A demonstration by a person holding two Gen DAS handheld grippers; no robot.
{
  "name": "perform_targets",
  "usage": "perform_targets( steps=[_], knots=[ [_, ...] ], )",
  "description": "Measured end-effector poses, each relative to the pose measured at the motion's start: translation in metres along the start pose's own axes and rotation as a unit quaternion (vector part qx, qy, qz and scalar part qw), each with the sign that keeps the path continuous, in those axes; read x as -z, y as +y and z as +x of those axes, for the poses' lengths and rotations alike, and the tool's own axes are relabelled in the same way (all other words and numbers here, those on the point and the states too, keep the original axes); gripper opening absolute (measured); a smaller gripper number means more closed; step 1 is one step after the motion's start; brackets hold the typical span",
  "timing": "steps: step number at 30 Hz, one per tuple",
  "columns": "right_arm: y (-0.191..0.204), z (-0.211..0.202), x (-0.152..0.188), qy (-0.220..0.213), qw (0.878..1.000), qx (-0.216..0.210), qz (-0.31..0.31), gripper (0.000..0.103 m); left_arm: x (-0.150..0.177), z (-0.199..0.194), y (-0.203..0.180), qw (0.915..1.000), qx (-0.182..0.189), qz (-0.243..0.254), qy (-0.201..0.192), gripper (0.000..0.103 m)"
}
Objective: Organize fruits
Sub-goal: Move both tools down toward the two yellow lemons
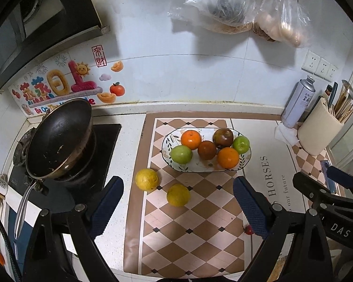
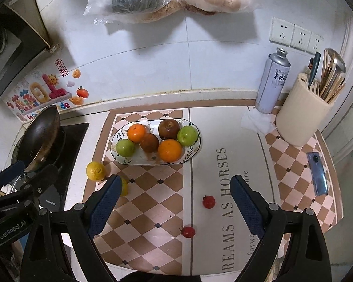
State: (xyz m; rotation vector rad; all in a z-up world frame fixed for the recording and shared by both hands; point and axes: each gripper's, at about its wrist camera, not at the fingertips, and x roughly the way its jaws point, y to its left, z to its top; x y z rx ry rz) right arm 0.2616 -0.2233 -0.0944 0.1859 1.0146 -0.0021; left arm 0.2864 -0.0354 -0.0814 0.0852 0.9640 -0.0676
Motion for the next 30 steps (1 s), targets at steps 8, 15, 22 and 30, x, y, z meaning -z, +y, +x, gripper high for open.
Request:
perform_targets(
  steps=[8, 15, 22, 30],
  knots=[
    [0.019, 0.074, 0.018, 0.094, 0.992, -0.088, 0.004, 0.095, 0.012, 0.031, 0.033, 0.9974, -0.054, -0.021, 0.043, 0.102],
    [0.075, 0.185, 0.038, 0.190, 0.973, -0.129, -0.018, 0.095, 0.049, 0.087, 0.093, 0.9799, -0.137, -0.063, 0.131, 0.102],
    [0.125, 0.274, 0.045, 0.245, 0.960, -0.131, -0.034, 0.089, 0.070, 0.126, 0.130, 0.9629, -0.154, -0.119, 0.187, 0.102],
    [0.118, 0.292, 0.047, 0.251, 0.960, -0.116, -0.042, 0.060, 0.044, 0.169, 0.140, 0.9595, -0.123, -0.141, 0.211, 0.102]
  ],
)
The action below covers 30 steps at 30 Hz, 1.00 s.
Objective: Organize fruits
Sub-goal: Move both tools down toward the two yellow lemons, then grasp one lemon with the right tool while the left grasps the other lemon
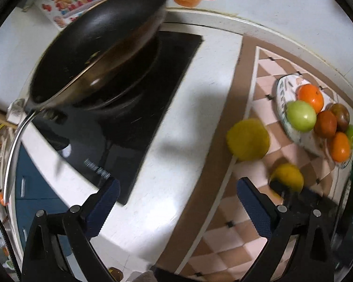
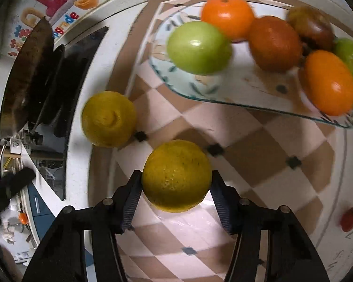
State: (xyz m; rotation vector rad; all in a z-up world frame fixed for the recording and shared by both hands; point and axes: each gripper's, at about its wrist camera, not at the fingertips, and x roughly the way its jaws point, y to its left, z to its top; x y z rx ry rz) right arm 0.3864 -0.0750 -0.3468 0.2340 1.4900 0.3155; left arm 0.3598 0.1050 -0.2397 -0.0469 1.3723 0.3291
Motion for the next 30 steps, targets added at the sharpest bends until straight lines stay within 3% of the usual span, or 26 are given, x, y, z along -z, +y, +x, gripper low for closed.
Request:
perform_targets(
  steps=[5, 12, 14, 16, 18, 22, 26, 30],
  knots=[
    [-0.044, -0.019, 0.013, -0.001, 0.999, 0.020, 0.030, 0.060, -0.031, 0.025, -0.033, 0.9982, 0.031, 0.048, 0.017, 0.102],
    [-0.077, -0.030, 0.024, -0.007, 0.997, 0.035, 0.062, 0.060, -0.048, 0.066, -0.069, 0.9908, 0.042, 0.114, 0.060, 0.102],
    [-0.081, -0.031, 0.026, -0.008, 0.997, 0.033, 0.068, 0.060, -0.048, 0.071, -0.075, 0.9887, 0.053, 0.127, 0.060, 0.096],
    [-0.082, -0.030, 0.028, -0.008, 0.997, 0.033, 0.069, 0.060, -0.047, 0.074, -0.081, 0.9867, 0.063, 0.139, 0.056, 0.075],
    [-0.083, -0.031, 0.028, -0.007, 0.997, 0.033, 0.068, 0.060, -0.046, 0.076, -0.087, 0.9847, 0.079, 0.145, 0.057, 0.062],
    [-0.084, -0.036, 0.028, -0.009, 0.997, 0.031, 0.064, 0.060, -0.047, 0.075, -0.094, 0.9846, 0.070, 0.157, 0.033, 0.062],
    [-0.082, -0.046, 0.024, -0.023, 0.997, 0.022, 0.069, 0.060, -0.042, 0.067, -0.093, 0.9853, 0.087, 0.145, 0.024, 0.062],
    [-0.080, -0.063, 0.010, -0.047, 0.996, 0.000, 0.082, 0.060, -0.042, 0.043, -0.090, 0.9838, 0.126, 0.127, 0.017, 0.062]
  ],
)
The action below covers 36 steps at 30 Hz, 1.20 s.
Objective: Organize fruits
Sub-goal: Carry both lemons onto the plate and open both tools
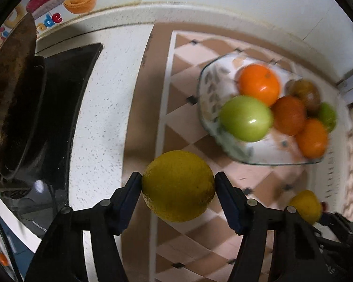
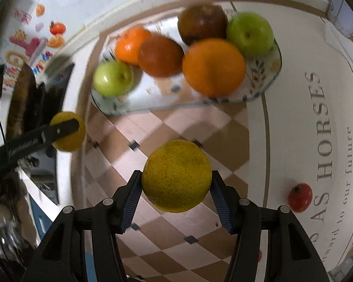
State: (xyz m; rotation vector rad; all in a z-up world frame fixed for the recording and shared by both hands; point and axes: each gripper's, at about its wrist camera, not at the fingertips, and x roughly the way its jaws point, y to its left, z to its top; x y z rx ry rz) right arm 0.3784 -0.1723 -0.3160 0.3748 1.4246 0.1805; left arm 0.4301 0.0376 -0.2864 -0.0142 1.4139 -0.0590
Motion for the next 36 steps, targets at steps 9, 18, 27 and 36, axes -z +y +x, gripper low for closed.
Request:
perform_targets(
  steps=[9, 18, 27, 36],
  knots=[
    [0.028, 0.008, -0.057, -0.022, 0.999, -0.014, 0.020, 0.060, -0.061, -0.041, -0.022, 0.9985, 0.043, 0.015, -0.031, 0.062],
    [0.040, 0.029, -0.065, -0.020, 0.999, 0.003, 0.033, 0.060, -0.122, 0.016, -0.036, 0.9981, 0.027, 0.046, 0.032, 0.062],
    [0.034, 0.030, -0.062, -0.031, 0.998, -0.017, 0.055, 0.061, -0.143, 0.031, -0.045, 0.9965, 0.023, 0.063, 0.050, 0.063],
    [0.032, 0.025, -0.059, -0.029, 0.997, -0.015, 0.065, 0.077, -0.142, 0.033, -0.047, 0.9948, 0.053, 0.054, 0.068, 0.063]
  ],
)
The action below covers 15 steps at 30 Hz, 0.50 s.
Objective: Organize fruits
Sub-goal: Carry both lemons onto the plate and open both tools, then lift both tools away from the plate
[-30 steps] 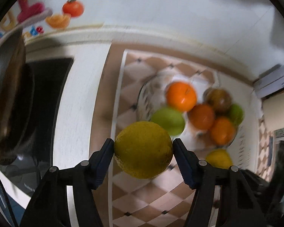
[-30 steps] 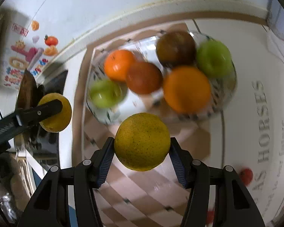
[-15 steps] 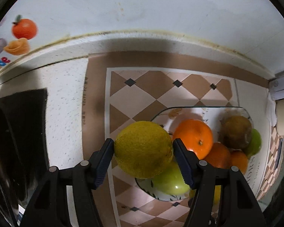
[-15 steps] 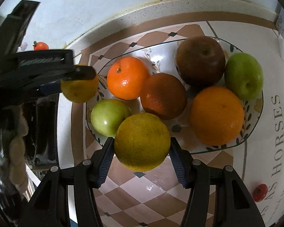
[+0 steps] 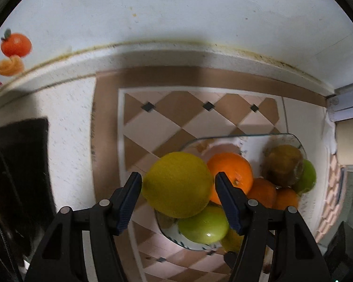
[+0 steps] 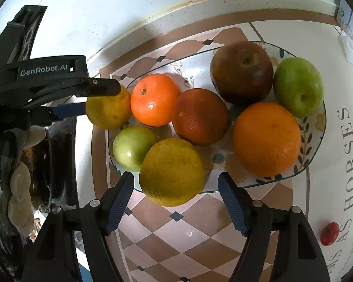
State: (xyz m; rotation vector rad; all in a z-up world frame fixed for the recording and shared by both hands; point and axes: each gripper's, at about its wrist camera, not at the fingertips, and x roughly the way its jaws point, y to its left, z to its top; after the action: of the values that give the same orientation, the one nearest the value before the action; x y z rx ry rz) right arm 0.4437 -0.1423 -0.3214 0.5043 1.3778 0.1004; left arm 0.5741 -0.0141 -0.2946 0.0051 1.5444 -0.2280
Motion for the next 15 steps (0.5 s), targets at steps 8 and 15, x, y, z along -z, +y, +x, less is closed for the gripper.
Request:
perform_targets(
  steps=[8, 15],
  knots=[
    [-0.007, -0.033, 0.003, -0.028, 0.998, 0.058, -0.018, 0.093, 0.015, -0.022, 0.005, 0.9993, -0.015, -0.010, -0.033, 0.063],
    [-0.015, -0.071, 0.007, -0.057, 0.987, 0.137, -0.062, 0.095, 0.066, -0.048, 0.001, 0.9948, -0.048, -0.009, -0.089, 0.090]
  ],
)
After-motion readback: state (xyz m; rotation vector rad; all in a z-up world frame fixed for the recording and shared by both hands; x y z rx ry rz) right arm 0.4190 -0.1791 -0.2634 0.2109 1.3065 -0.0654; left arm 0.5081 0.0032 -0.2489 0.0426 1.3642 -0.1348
